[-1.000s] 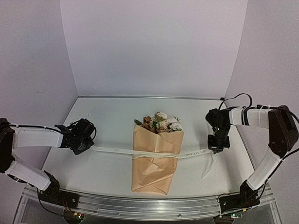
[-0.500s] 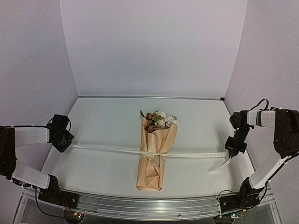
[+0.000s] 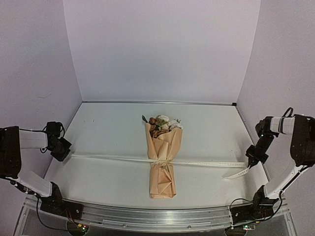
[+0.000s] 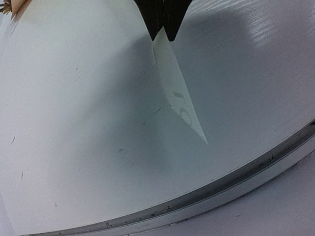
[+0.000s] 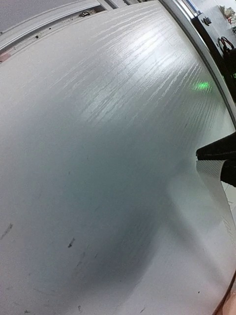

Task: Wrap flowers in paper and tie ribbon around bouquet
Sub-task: Tie the ribbon around the folded bouquet, then place the half-tied ribbon at the center of the board, then pick up the half-tied ribbon from the center of the board.

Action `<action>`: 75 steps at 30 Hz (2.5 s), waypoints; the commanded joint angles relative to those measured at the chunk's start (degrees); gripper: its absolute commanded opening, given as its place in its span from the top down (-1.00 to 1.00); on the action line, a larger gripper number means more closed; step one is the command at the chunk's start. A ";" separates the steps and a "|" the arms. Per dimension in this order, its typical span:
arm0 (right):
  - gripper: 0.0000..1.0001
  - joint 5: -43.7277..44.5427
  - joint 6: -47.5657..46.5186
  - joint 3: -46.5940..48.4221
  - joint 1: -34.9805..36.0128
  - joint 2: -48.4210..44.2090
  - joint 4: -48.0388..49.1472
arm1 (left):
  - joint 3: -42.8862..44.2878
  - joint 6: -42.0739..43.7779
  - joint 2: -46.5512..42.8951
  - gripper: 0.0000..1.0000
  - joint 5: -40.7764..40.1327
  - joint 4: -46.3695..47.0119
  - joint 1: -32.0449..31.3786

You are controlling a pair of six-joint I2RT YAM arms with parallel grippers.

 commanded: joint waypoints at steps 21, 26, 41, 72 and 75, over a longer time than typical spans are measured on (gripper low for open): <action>1.00 1.78 -3.25 1.72 4.38 -3.16 -1.83 | 4.46 4.24 2.57 1.00 3.74 5.94 1.07; 0.45 2.40 -5.78 0.64 7.95 -4.66 -1.73 | 3.83 3.81 2.74 0.88 6.27 5.22 -2.30; -0.81 11.17 -14.62 3.62 14.43 -15.93 -6.69 | 13.99 17.99 -10.49 -0.61 -1.15 -3.58 -10.47; -0.91 4.74 -55.02 -10.72 58.04 -6.19 41.26 | 18.88 89.02 20.84 -0.33 9.70 14.67 -56.85; -0.90 6.84 -56.67 -9.58 59.56 -3.43 44.07 | 19.14 89.63 22.61 -0.33 8.99 17.68 -56.89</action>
